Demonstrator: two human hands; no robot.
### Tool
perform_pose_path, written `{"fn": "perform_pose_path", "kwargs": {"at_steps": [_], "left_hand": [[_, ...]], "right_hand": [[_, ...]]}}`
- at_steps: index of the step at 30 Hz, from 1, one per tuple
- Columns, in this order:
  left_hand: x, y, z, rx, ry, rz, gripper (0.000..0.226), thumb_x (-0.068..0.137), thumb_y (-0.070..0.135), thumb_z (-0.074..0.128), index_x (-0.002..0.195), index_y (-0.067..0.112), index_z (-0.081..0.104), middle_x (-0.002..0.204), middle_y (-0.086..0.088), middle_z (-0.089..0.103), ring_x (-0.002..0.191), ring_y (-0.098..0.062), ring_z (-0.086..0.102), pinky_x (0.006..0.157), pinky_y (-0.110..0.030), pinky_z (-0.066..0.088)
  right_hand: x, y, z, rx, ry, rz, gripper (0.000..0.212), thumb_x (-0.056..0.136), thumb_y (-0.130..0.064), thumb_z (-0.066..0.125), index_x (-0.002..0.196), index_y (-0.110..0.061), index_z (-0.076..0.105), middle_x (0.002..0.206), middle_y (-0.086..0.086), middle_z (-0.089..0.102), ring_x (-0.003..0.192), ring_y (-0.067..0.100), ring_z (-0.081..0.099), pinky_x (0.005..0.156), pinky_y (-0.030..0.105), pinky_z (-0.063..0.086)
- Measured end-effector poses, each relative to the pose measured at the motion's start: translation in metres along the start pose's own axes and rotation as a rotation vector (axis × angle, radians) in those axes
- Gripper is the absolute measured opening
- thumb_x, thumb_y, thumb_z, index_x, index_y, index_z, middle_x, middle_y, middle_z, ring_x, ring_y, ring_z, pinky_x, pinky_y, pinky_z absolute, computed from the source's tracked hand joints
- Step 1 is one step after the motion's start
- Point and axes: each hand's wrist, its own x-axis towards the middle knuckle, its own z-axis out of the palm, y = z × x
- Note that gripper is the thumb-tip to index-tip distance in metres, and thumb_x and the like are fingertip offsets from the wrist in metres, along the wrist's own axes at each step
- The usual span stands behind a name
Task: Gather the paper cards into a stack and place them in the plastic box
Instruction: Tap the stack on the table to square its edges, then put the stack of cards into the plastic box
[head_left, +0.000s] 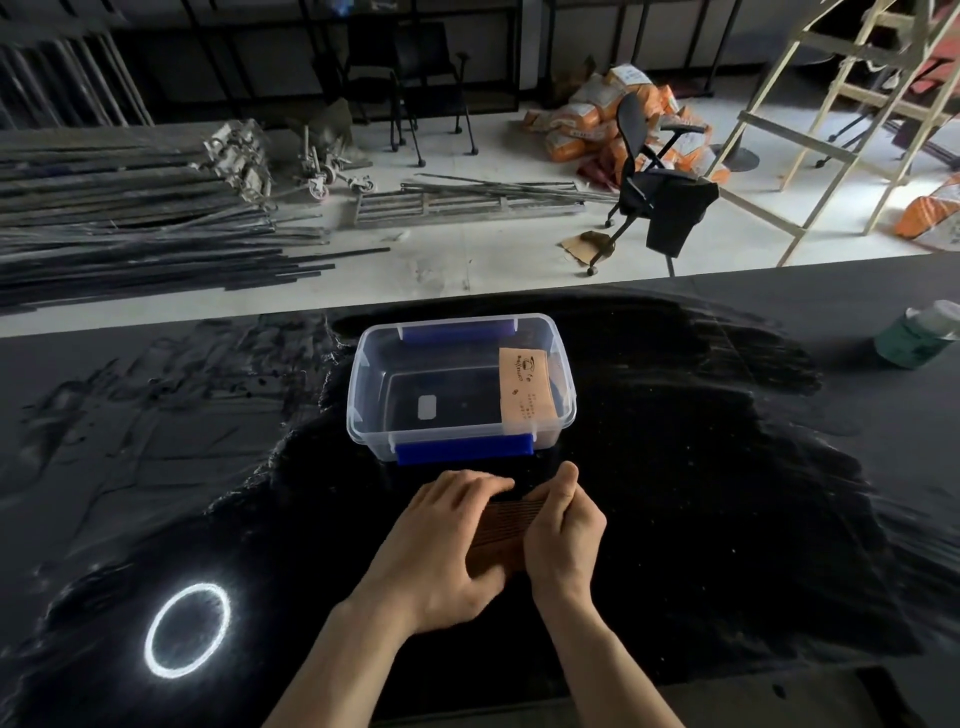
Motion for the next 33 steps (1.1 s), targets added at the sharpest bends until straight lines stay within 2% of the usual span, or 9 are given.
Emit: {"fn": "perform_pose_path", "kwargs": {"at_steps": [7, 13, 16, 19, 22, 24, 26, 29, 33], "left_hand": [[0.020, 0.009, -0.008, 0.178, -0.193, -0.090, 0.061, 0.080, 0.016, 0.073, 0.133, 0.032, 0.048, 0.126, 0.007, 0.065, 0.117, -0.018, 0.062, 0.099, -0.039, 0.055], [0.026, 0.010, -0.016, 0.074, -0.189, -0.187, 0.056, 0.078, 0.014, 0.075, 0.125, 0.037, 0.055, 0.116, 0.007, 0.072, 0.108, -0.018, 0.068, 0.094, -0.036, 0.056], [0.018, 0.004, -0.022, -0.072, -0.118, -0.279, 0.054, 0.073, 0.027, 0.079, 0.120, 0.043, 0.057, 0.109, 0.011, 0.074, 0.103, -0.012, 0.070, 0.093, -0.034, 0.057], [0.006, -0.010, -0.033, -0.266, 0.048, -0.374, 0.050, 0.062, 0.044, 0.083, 0.108, 0.041, 0.065, 0.096, 0.018, 0.076, 0.090, 0.001, 0.071, 0.084, -0.027, 0.059], [-0.001, -0.022, -0.050, -0.563, 0.166, -0.478, 0.051, 0.056, 0.039, 0.090, 0.102, 0.039, 0.069, 0.094, 0.014, 0.078, 0.087, 0.003, 0.072, 0.080, -0.025, 0.061], [-0.002, -0.026, -0.061, -0.743, 0.218, -0.545, 0.052, 0.058, 0.033, 0.092, 0.106, 0.031, 0.071, 0.096, 0.006, 0.080, 0.088, -0.008, 0.076, 0.077, -0.031, 0.063], [-0.002, -0.026, -0.071, -0.916, 0.281, -0.597, 0.044, 0.066, 0.027, 0.094, 0.105, 0.023, 0.074, 0.097, 0.002, 0.082, 0.088, -0.016, 0.078, 0.072, -0.032, 0.062], [0.002, -0.023, -0.086, -1.083, 0.357, -0.621, 0.033, 0.073, 0.021, 0.088, 0.104, 0.018, 0.076, 0.095, -0.002, 0.083, 0.091, -0.025, 0.078, 0.072, -0.035, 0.060], [0.014, -0.016, -0.100, -1.178, 0.411, -0.652, 0.026, 0.078, 0.017, 0.084, 0.103, 0.017, 0.078, 0.095, -0.008, 0.082, 0.098, -0.032, 0.074, 0.085, -0.048, 0.060]], "right_hand": [[0.000, -0.004, 0.002, 0.011, -0.035, 0.066, 0.071, 0.096, -0.069, 0.027, 0.058, -0.021, 0.063, 0.064, -0.017, 0.072, 0.053, 0.001, 0.066, 0.049, 0.010, 0.051], [0.003, -0.012, 0.000, -0.061, -0.116, 0.104, 0.060, 0.104, -0.056, 0.035, 0.063, -0.021, 0.062, 0.067, -0.017, 0.072, 0.055, 0.002, 0.065, 0.050, 0.018, 0.049], [0.010, -0.030, -0.007, -0.172, -0.167, -0.183, 0.037, 0.106, -0.036, 0.044, 0.075, -0.024, 0.059, 0.069, -0.006, 0.066, 0.063, 0.008, 0.062, 0.055, 0.020, 0.048], [0.032, -0.059, -0.010, -0.385, -0.086, -0.539, 0.011, 0.099, -0.022, 0.053, 0.096, -0.017, 0.063, 0.093, -0.003, 0.066, 0.081, 0.013, 0.058, 0.067, 0.019, 0.046], [0.058, -0.084, -0.004, -0.669, -0.216, -0.739, 0.026, 0.094, -0.016, 0.061, 0.120, -0.017, 0.063, 0.118, 0.003, 0.068, 0.104, 0.024, 0.058, 0.086, 0.038, 0.053], [0.069, -0.091, 0.003, -0.815, -0.427, -0.733, 0.037, 0.094, -0.018, 0.063, 0.131, -0.020, 0.064, 0.127, 0.002, 0.069, 0.117, 0.026, 0.059, 0.098, 0.044, 0.051], [0.072, -0.090, 0.007, -0.838, -0.558, -0.666, 0.028, 0.097, -0.022, 0.064, 0.125, -0.024, 0.070, 0.123, -0.001, 0.072, 0.118, 0.024, 0.061, 0.102, 0.044, 0.050], [0.063, -0.081, 0.004, -0.742, -0.597, -0.635, 0.014, 0.098, -0.022, 0.067, 0.109, -0.027, 0.074, 0.112, -0.007, 0.071, 0.109, 0.017, 0.061, 0.091, 0.039, 0.056], [0.048, -0.072, -0.003, -0.730, -0.570, -0.700, 0.015, 0.101, -0.022, 0.063, 0.112, -0.028, 0.071, 0.113, -0.010, 0.070, 0.112, 0.013, 0.060, 0.096, 0.034, 0.048]]}}
